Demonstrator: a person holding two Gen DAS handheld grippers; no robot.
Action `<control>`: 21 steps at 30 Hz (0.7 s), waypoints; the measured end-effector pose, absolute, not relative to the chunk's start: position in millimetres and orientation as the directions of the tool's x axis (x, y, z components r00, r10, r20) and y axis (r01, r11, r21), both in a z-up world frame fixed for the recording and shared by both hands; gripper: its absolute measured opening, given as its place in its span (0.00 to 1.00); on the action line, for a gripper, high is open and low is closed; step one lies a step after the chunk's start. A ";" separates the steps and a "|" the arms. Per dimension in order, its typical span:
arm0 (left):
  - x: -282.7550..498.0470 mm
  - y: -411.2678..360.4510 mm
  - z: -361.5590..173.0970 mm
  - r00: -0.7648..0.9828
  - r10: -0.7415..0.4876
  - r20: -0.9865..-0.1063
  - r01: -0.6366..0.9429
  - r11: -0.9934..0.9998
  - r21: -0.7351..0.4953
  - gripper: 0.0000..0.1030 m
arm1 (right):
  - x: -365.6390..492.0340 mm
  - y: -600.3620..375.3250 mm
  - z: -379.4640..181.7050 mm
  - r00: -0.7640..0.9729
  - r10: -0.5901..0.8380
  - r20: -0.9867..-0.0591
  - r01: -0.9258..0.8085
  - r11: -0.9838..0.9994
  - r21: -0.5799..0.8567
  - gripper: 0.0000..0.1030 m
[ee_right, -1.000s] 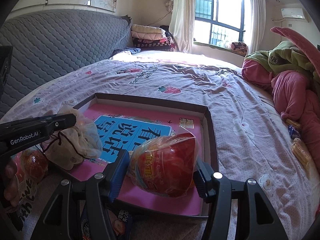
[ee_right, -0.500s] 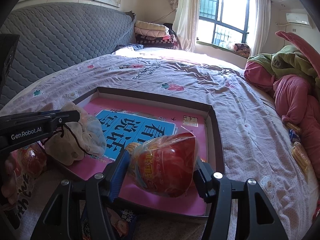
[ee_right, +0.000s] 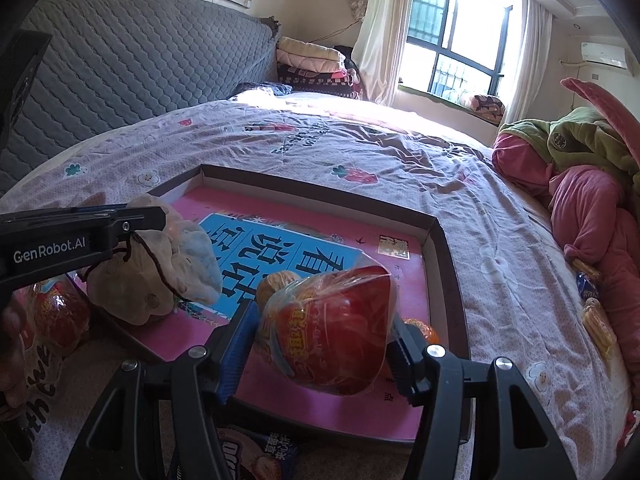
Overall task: Organize objects
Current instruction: 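Lower the mesh bag and red ball into the tray and open both grippers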
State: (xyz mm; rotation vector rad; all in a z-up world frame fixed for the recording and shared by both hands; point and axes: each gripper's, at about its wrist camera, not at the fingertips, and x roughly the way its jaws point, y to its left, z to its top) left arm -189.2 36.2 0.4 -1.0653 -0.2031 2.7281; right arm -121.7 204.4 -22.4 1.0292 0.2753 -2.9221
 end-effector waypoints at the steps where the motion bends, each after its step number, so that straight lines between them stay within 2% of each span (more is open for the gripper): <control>1: -188.9 36.2 0.4 -0.717 0.241 -0.654 -0.143 -0.969 -0.201 0.37 | -121.5 204.2 -22.5 -0.780 0.028 -0.625 0.090 -0.984 -0.156 0.58; 5: -189.3 36.1 0.8 -0.713 0.246 -0.657 -0.145 -0.968 -0.205 0.44 | -122.3 207.5 -24.0 -0.770 0.008 -0.638 0.096 -0.987 -0.127 0.59; 21: -185.1 28.0 11.6 -0.749 0.251 -0.613 -0.133 -0.964 -0.232 0.51 | -120.6 213.3 -18.7 -0.778 0.007 -0.628 0.070 -0.993 -0.098 0.65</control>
